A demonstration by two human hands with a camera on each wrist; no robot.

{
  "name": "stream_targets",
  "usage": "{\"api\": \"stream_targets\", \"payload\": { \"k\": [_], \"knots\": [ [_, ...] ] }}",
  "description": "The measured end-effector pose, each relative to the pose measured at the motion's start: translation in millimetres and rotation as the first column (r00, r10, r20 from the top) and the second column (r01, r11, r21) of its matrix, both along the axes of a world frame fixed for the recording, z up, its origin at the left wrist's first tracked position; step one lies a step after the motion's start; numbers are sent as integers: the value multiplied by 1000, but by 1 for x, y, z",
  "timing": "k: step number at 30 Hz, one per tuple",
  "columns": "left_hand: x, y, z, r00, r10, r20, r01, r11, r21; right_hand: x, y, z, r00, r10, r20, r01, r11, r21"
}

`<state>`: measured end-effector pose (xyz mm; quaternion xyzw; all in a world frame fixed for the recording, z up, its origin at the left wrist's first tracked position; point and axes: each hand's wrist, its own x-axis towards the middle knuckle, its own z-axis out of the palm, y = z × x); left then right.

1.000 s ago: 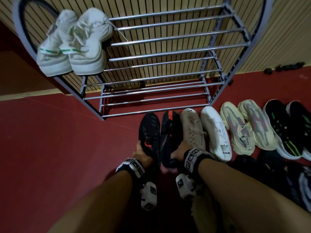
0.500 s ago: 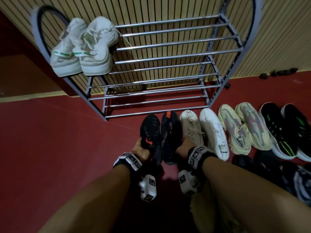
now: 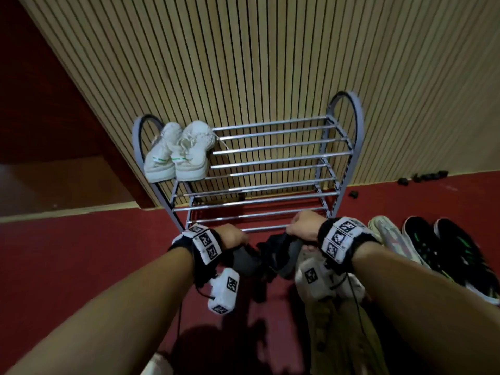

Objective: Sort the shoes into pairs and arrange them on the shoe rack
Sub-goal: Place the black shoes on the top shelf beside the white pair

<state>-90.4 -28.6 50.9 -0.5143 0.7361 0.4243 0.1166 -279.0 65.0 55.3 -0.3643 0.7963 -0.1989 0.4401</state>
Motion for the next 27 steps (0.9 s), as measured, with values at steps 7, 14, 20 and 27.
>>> {"api": "stream_targets", "payload": {
  "k": [7, 14, 20, 27],
  "knots": [
    [7, 0, 107, 994, 26, -103, -23, 999, 25, -8, 17, 84, 999, 28, 37, -19, 975, -220],
    [37, -12, 165, 918, 287, -272, -242, 952, 186, -37, 39, 132, 973, -97, 211, 169, 919, -357],
    [55, -32, 176, 803, 429, -413, -265, 878, 398, -49, 45, 145, 790, -215, 575, 486, 790, -373],
    [46, -45, 177, 663, 439, -606, -271, 896, 353, -42, 18, 132, 522, -223, 823, 750, 580, -318]
  ]
}}
